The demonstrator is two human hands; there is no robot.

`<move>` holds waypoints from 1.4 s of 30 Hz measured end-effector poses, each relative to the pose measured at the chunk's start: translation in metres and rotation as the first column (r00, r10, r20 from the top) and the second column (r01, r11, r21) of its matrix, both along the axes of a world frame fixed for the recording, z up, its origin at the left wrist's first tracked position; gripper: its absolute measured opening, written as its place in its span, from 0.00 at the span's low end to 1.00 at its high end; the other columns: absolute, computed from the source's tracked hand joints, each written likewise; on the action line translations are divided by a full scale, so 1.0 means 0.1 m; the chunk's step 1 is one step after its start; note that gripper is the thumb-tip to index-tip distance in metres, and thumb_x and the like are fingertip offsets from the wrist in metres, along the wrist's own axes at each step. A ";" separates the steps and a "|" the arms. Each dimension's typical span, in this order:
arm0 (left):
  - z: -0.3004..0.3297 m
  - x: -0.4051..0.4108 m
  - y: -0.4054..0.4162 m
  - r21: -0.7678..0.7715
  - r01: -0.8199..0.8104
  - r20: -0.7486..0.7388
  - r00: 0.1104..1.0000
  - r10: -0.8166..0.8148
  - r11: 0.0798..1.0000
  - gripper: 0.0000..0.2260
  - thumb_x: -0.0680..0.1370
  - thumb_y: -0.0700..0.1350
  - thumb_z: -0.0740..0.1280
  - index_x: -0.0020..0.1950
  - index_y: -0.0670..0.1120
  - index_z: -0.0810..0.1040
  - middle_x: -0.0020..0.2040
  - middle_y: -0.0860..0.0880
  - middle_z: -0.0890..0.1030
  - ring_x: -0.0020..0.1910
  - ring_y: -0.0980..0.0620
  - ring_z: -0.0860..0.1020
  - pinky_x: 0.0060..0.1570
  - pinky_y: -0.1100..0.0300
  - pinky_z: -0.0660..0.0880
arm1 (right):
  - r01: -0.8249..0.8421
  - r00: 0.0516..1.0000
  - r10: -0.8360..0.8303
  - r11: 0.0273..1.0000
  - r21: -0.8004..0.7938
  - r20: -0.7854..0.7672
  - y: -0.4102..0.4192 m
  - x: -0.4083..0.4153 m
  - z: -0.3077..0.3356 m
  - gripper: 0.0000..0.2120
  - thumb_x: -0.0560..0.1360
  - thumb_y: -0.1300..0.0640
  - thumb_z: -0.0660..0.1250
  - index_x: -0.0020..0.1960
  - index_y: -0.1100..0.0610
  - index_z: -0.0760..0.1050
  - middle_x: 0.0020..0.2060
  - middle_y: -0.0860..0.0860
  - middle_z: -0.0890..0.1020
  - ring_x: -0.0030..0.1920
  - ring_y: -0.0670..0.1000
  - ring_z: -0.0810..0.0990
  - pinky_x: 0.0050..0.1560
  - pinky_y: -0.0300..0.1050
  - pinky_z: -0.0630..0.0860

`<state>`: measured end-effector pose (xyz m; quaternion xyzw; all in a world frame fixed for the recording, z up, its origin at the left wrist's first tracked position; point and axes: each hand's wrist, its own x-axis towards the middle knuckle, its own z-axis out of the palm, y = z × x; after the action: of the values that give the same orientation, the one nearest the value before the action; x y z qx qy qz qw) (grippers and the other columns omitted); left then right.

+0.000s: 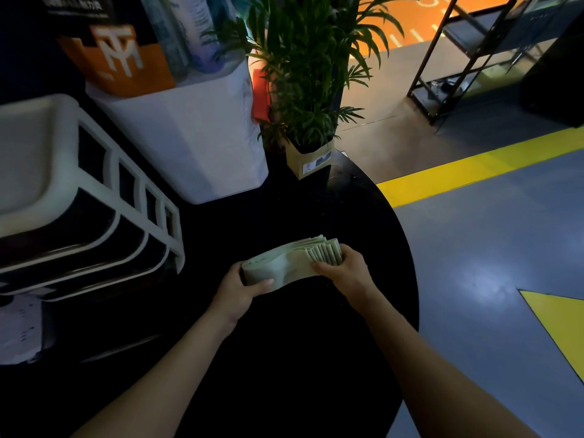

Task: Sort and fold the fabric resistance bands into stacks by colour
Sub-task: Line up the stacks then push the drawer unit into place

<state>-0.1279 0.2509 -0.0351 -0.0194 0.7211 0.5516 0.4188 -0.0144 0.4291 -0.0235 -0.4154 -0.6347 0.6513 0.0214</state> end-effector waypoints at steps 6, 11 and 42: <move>0.26 -0.08 -0.40 0.060 0.018 0.027 0.999 -0.019 0.998 0.24 0.71 0.36 0.72 0.63 0.48 0.70 0.56 0.47 0.78 0.55 0.48 0.78 0.53 0.53 0.75 | 0.048 0.999 -0.049 0.995 -0.091 -0.018 -0.37 0.02 0.28 0.15 0.70 0.64 0.73 0.55 0.59 0.76 0.43 0.52 0.81 0.38 0.46 0.81 0.35 0.34 0.77; 0.53 -0.14 -0.90 0.081 0.014 -0.060 0.998 -0.009 0.997 0.23 0.69 0.37 0.74 0.61 0.47 0.71 0.55 0.47 0.79 0.53 0.49 0.79 0.51 0.54 0.76 | 0.071 0.995 -0.075 0.995 -0.069 -0.060 -0.91 -0.06 0.56 0.13 0.69 0.63 0.73 0.53 0.58 0.78 0.42 0.51 0.82 0.38 0.46 0.81 0.36 0.35 0.76; 0.28 -1.05 -2.53 -0.458 -0.021 -0.265 0.958 -0.114 0.889 0.27 0.77 0.48 0.67 0.70 0.36 0.62 0.66 0.40 0.71 0.63 0.42 0.72 0.54 0.55 0.69 | -0.036 0.963 0.024 0.998 0.042 0.267 -2.78 -1.53 0.10 0.17 0.65 0.54 0.73 0.49 0.61 0.76 0.37 0.52 0.76 0.37 0.51 0.77 0.36 0.42 0.70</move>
<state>-0.2331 -0.0016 -0.0073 -0.0203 0.8831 0.3536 0.3077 -0.1669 0.1515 -0.0139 -0.4890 -0.6530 0.5748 -0.0641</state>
